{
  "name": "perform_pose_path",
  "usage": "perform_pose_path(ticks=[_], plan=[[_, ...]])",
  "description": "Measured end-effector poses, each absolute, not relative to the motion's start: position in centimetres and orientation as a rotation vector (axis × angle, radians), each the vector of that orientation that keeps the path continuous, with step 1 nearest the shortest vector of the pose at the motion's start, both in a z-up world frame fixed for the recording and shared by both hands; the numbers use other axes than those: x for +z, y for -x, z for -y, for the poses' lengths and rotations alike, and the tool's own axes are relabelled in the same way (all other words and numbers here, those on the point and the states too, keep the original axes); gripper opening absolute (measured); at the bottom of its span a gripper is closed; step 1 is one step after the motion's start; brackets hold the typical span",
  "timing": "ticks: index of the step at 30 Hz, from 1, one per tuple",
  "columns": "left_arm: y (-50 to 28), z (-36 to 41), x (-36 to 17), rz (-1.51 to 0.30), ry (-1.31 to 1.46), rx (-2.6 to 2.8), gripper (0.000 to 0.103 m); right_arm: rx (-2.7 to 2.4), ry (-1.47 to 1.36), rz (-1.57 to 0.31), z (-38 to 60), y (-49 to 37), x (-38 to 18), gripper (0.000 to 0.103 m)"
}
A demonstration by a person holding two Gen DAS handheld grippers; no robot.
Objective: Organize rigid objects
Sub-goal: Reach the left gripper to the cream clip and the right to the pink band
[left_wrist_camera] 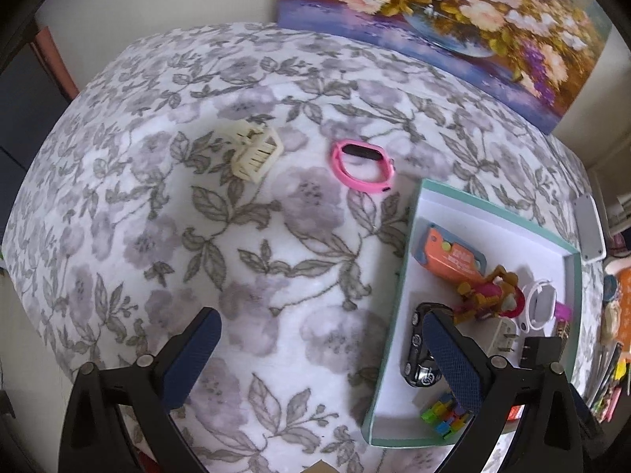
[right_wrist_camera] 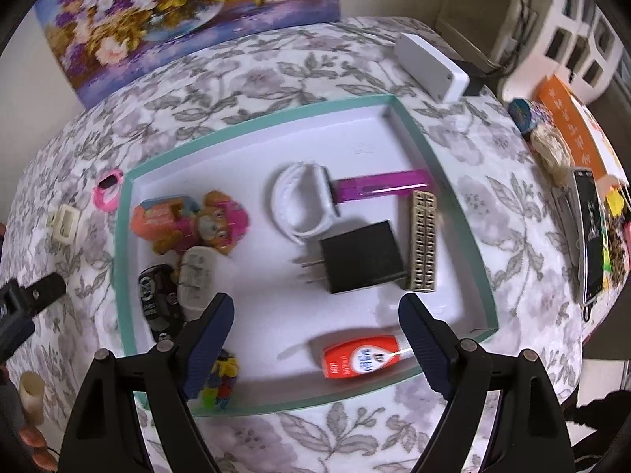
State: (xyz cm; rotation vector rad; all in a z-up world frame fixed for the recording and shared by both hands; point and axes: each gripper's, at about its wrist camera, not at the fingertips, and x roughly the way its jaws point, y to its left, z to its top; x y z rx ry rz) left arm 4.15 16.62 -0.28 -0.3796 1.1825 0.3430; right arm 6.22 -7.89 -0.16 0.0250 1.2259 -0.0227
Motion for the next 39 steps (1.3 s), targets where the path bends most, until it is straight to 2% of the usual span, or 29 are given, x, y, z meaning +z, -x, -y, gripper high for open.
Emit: perform_pose_path(ticks=[39], plan=[[-3.4,-27.9,0.5,-1.106,0.544,0.450,0.103,0.140,0.118,-1.130,-2.7,-6.3,0.7,0.086]])
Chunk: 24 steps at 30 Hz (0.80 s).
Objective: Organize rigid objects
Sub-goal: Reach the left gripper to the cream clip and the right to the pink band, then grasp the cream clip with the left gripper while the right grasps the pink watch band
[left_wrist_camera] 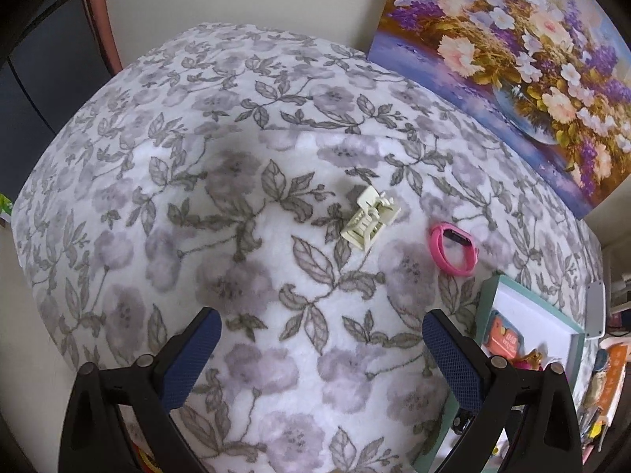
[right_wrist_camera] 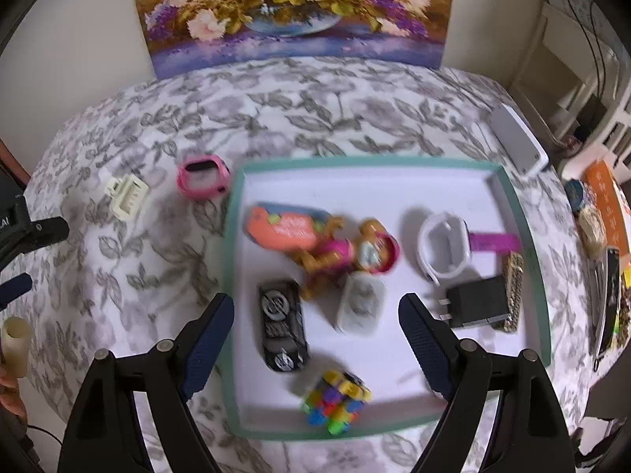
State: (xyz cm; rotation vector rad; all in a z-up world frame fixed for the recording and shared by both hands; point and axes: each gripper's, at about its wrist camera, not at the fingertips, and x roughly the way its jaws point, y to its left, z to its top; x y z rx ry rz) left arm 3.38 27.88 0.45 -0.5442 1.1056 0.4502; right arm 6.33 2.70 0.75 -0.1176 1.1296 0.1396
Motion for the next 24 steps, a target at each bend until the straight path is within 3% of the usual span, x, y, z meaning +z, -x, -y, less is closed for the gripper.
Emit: perform_pose_path(ticks=[12,24], plan=[[-6.5,-32.5,-1.0,-1.095,0.639,0.451,0.103,0.239,0.098,-1.106,-8.4,-11.0,1.0,0.086],[-10.7,-32.0,-2.6,-1.096,0.588,0.428,0.102,0.308,0.079,-1.124,-11.7,-15.7,-2.3,0.085]])
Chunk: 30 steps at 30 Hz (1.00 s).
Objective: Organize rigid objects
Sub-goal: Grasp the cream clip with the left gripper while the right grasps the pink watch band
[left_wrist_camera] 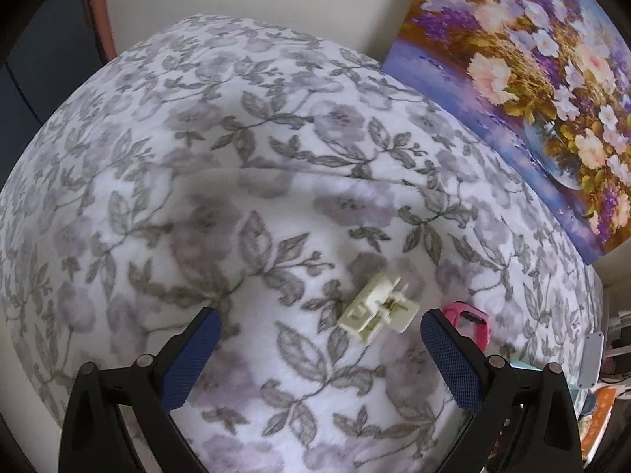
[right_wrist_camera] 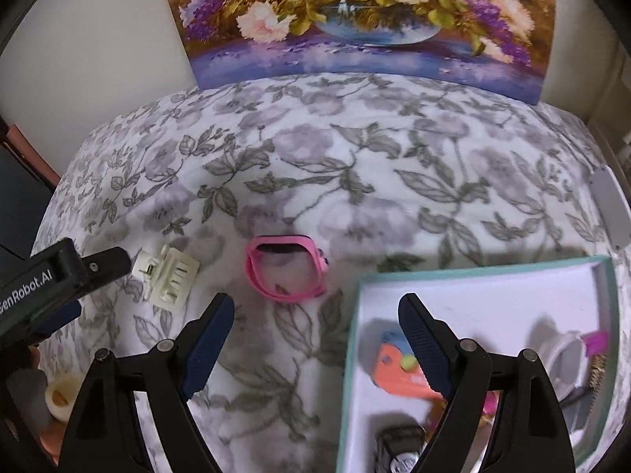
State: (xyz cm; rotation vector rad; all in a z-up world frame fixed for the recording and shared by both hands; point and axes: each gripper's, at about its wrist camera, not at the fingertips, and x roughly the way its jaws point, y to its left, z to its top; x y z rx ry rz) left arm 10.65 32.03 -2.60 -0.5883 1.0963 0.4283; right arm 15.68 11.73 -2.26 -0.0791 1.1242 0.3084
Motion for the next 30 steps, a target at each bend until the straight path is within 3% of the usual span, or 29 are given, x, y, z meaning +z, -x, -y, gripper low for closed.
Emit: perform_pose_path(ticks=[8,11,21,30], plan=[[-12.6,-31.2,-3.7,-1.110,0.552,0.393,0.095,0.310,0.143,-1.103,-14.0,-16.7,-3.7,0.083],[-13.1,-31.0,-4.0,-1.111,0.542,0.380,0.092,0.344,0.162,-1.081,-14.6,-16.8,-3.4,0.074],[-13.9,-30.8,-5.3,-1.135,0.542,0.352,0.082,0.335,0.195,-1.102,-15.6,-17.6,-5.0,0.072],[-14.4,-30.5,-6.0,-1.144,0.534,0.331,0.068,0.319,0.225,-1.119,-16.1,-18.2,-6.6,0.065]])
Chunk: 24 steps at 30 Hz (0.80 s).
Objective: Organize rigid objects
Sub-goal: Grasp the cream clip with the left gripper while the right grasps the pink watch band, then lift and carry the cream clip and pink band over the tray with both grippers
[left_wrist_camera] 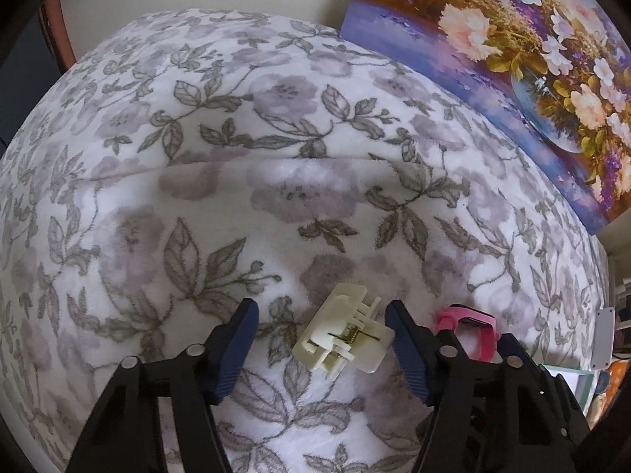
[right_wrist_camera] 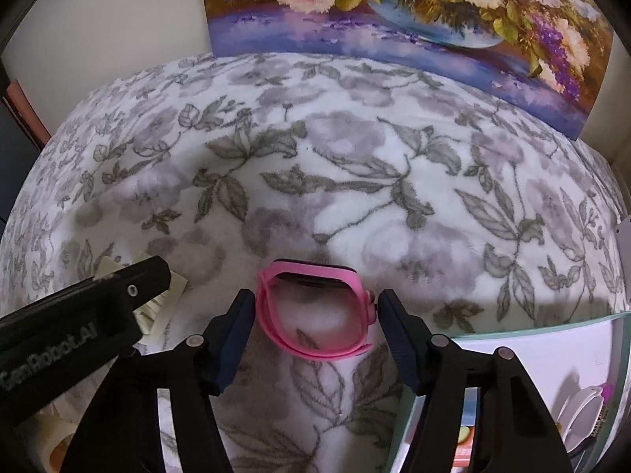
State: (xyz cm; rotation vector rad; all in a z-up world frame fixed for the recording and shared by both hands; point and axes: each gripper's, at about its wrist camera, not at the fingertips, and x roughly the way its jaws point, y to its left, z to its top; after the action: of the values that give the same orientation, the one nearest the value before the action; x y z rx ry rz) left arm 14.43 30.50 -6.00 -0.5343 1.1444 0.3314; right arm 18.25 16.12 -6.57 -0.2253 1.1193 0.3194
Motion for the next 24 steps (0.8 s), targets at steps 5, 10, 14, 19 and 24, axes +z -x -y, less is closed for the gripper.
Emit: perform_pose_path(ticks=[5,10,14,19,24], plan=[[-14.59,-30.33,-6.22,-1.146,0.529,0.324,0.058,0.310,0.251,-1.109,-16.61,-18.21,-6.81,0.064],[-14.67,-30.34,-6.50,-1.150,0.538,0.314,0.056,0.307,0.254,-1.108,-16.66,-18.23,-6.91,0.064],[-14.59,-30.39,-6.34,-1.142,0.541,0.311,0.046,0.308,0.254,-1.107,-16.65,-18.27,-6.98,0.064],[-14.38,-30.57,-6.25,-1.134,0.551,0.301,0.041,0.313,0.247,-1.107,-16.41,-18.13,-6.86,0.064],[-14.04,-31.01,-5.96,-1.126,0.565,0.314,0.041,0.314,0.232,-1.106,-16.23,-17.81,-6.59,0.064]])
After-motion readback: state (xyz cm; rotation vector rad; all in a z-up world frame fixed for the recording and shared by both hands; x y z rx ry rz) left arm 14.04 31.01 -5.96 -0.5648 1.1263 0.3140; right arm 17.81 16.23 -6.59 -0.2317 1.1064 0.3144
